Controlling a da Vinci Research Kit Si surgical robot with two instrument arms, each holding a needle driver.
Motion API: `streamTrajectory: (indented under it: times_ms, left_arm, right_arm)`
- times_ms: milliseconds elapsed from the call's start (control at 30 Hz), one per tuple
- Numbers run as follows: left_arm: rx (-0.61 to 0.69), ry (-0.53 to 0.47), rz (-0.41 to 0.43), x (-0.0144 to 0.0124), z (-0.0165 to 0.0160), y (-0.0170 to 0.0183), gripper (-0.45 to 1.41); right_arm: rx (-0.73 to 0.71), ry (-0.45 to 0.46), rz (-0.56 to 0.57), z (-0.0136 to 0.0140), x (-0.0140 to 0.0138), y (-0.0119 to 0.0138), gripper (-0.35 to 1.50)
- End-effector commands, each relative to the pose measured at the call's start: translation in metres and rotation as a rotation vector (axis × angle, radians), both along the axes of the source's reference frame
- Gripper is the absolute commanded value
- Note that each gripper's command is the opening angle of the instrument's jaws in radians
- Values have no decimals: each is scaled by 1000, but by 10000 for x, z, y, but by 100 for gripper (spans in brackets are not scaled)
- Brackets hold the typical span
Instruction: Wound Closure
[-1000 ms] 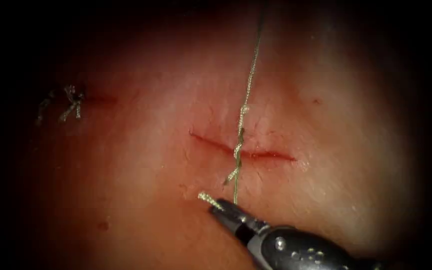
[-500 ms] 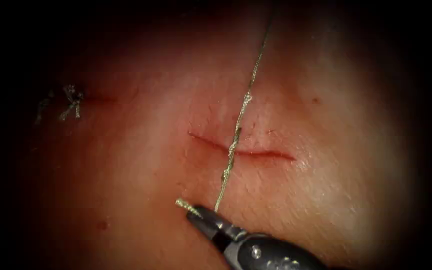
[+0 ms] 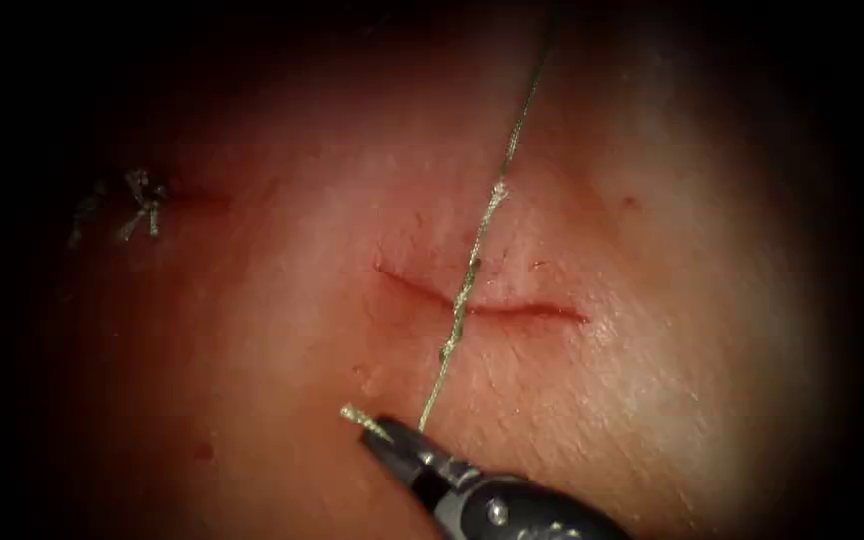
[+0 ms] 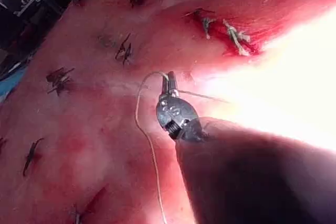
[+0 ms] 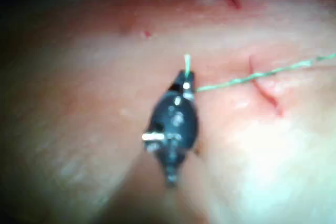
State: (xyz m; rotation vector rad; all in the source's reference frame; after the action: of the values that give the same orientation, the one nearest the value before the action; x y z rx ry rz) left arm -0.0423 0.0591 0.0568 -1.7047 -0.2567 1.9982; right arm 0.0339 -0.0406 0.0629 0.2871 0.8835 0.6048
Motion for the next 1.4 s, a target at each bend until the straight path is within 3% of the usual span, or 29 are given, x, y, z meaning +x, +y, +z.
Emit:
streamTrajectory:
  times_ms: [33, 133, 167, 233, 267, 333, 533, 600, 733, 1000, 1400]
  left_arm:
    - [-5, -8, 6, -2, -1, 6, -45]
    - [-9, -30, 16, 8, -10, -1, -45]
    - [-3, -51, 23, 17, -22, -9, -45]
    - [6, -70, 31, 25, -36, -15, -45]
    - [23, -82, 36, 35, -56, -23, -45]
    - [36, -92, 39, 45, -78, -31, -45]
    - [27, -108, 51, 72, -140, -52, -45]
    - [22, -120, 48, 78, -158, -59, -45]
    - [16, -149, 38, 90, -195, -76, -45]
    - [4, -169, 0, 120, -270, -133, -45]
    - [10, -146, -37, 168, -334, -189, -45]
  right_arm:
    - [7, 5, -5, 6, 9, 1, -35]
    - [10, 17, -6, 4, 11, 8, -35]
    - [10, 34, 3, 1, 11, 13, 2]
    - [6, 50, 14, -4, 9, 19, 29]
    - [6, 60, 21, -9, 6, 24, 64]
    - [10, 65, 21, -15, 2, 27, 93]
    - [18, 79, 19, -29, -9, 31, 136]
    - [16, 86, 23, -33, -12, 33, 140]
    - [29, 115, 14, -41, -18, 41, 130]
    - [56, 127, 47, -44, -5, 100, 110]
    - [59, 111, 9, 15, 87, 153, 99]
